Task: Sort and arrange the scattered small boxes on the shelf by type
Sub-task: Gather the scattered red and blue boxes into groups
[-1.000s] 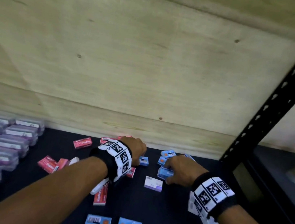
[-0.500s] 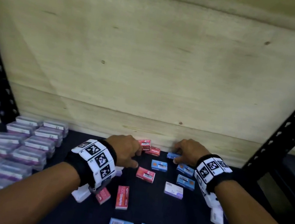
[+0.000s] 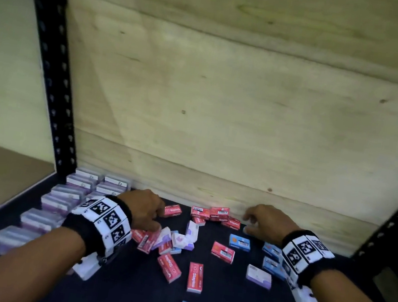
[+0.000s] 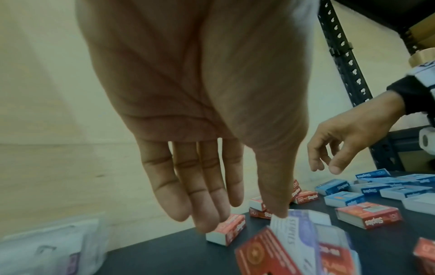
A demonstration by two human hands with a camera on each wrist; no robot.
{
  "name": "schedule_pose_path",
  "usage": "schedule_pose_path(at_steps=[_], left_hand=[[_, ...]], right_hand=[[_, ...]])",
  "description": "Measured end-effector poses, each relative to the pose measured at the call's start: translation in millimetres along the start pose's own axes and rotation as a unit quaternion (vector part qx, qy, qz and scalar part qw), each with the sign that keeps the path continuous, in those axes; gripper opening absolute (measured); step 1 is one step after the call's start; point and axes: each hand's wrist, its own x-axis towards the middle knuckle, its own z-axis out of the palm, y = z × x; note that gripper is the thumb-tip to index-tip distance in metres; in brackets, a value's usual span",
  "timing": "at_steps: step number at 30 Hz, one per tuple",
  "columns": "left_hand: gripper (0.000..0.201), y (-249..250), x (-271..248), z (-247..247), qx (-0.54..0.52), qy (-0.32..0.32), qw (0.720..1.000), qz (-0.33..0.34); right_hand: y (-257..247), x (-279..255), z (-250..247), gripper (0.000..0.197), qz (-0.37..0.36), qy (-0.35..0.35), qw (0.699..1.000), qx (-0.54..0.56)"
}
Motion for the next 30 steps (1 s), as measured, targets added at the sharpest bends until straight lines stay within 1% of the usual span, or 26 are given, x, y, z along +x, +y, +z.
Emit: schedule_pose_path(at_steps=[3, 5, 9, 14, 19, 24, 27, 30], left_hand=[[0.045, -3, -8, 7, -0.018, -0.011, 1.0, -0.003], [0.048, -3, -8, 13, -0.024, -0.01, 1.0, -0.005], [0.048, 1, -8, 17, -0.032, -0.009, 0.999, -0.004], [0.044, 4, -3, 26, -0.006, 0.01, 1.0, 0.005], [0.038, 1, -4, 29, -0.002, 0.039, 0.999, 0.027], [0.035, -4, -8, 29, -0.014, 0.063, 0.995, 0.07], [0.036, -4, -12, 32, 0.011, 0.061, 0.993, 0.104], [0.04, -1, -16, 32, 0.05, 0.063, 0.989, 0.122]], right_hand=[[-36, -3, -2, 0.034, -0.08, -0.032, 0.996, 0.008], [-58, -2, 3, 0.039, -0.123, -0.052, 0.991, 0.012], [-97, 3, 19, 0.044, -0.177, -0.058, 0.982, 0.023], [-118, 13, 33, 0.052, -0.197, -0.058, 0.978, 0.023], [-120, 15, 35, 0.038, -0.204, -0.057, 0.977, 0.036], [-115, 6, 35, 0.037, -0.234, -0.064, 0.968, 0.062], [-113, -6, 33, 0.04, -0.251, -0.063, 0.964, 0.059], [-109, -21, 31, 0.04, -0.256, -0.047, 0.962, 0.086]])
